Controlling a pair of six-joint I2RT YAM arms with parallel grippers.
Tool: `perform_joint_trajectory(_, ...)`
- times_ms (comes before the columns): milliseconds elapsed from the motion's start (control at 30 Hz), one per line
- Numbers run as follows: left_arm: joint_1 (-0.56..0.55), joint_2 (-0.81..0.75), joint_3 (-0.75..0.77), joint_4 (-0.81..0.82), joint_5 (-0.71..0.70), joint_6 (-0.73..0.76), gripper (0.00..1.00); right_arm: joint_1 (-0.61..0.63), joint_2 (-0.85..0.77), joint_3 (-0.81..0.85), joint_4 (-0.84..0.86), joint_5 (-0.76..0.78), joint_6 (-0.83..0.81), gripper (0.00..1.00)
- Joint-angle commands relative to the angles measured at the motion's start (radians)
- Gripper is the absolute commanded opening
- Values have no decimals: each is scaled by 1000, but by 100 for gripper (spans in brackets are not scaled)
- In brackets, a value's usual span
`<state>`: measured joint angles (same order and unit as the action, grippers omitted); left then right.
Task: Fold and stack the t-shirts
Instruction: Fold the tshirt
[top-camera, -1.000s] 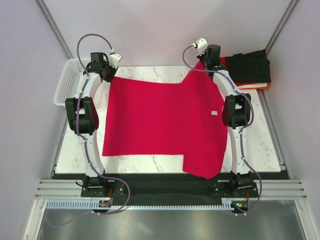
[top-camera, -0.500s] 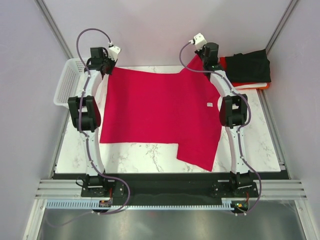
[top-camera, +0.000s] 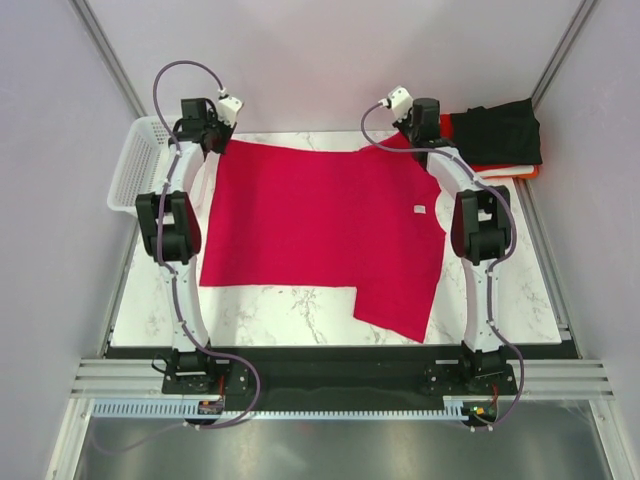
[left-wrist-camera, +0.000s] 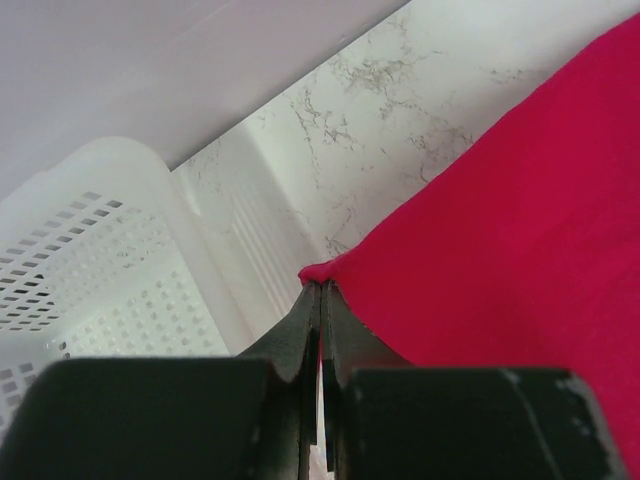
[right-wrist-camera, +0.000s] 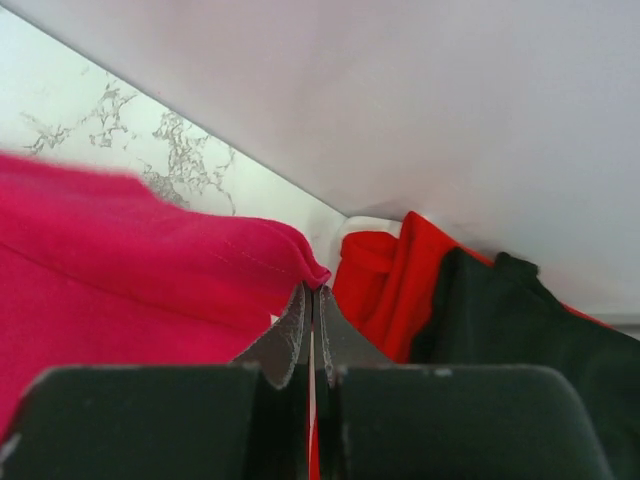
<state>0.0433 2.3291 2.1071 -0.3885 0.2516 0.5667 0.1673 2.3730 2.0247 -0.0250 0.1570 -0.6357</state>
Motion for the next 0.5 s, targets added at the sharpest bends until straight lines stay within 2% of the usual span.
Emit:
perform_joint_trajectory(0, 32, -83, 28, 11, 51, -11, 2, 3, -147, -40, 7, 16, 5, 0)
perform_joint_trajectory(167, 59, -68, 103, -24, 121, -42, 2, 3, -181, -78, -16, 26, 7, 0)
perform_joint_trajectory(467, 61, -106, 47, -85, 218, -30, 2, 3, -308, -216, -72, 30, 19, 0)
